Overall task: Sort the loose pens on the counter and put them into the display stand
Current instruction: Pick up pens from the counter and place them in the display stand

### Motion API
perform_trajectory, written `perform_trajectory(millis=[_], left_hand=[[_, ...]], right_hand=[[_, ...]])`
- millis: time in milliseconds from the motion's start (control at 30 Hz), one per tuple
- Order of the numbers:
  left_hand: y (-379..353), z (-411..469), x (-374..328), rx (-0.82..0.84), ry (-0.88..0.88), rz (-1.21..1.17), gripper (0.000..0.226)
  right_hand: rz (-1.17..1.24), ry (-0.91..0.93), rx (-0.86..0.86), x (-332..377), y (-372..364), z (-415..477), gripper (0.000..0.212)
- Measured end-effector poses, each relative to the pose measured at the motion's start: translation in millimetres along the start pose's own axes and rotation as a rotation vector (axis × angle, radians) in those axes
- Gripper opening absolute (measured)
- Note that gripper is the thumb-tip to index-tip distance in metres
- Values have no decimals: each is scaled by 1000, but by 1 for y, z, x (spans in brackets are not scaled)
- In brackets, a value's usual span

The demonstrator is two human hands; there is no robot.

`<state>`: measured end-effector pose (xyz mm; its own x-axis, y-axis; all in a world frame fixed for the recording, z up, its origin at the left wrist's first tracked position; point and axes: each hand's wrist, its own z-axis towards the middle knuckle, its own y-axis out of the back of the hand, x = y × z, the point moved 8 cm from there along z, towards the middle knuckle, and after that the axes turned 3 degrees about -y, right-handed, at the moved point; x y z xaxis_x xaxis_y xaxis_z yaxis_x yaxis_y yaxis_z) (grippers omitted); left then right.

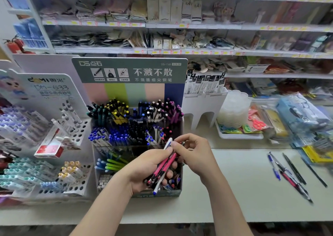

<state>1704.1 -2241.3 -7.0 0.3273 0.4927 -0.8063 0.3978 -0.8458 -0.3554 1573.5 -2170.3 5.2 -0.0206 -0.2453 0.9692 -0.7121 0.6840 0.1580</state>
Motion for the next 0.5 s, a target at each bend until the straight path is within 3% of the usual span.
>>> perform_trajectory(millis=[133, 300, 400, 500], left_hand=[[11, -1, -3, -22, -38, -19, 42], [25, 1, -13, -96, -157, 56, 45], [30, 0, -21, -130, -232, 124, 39], [33, -1, -25, -106, -280, 178, 36]], right_hand=[[16, -35, 5, 1, -1, 0, 11], [194, -112, -87, -3, -10, -3, 43], [251, -143, -81, -7, -22, -7, 29], [209, -139, -35, -4, -27, -11, 32]])
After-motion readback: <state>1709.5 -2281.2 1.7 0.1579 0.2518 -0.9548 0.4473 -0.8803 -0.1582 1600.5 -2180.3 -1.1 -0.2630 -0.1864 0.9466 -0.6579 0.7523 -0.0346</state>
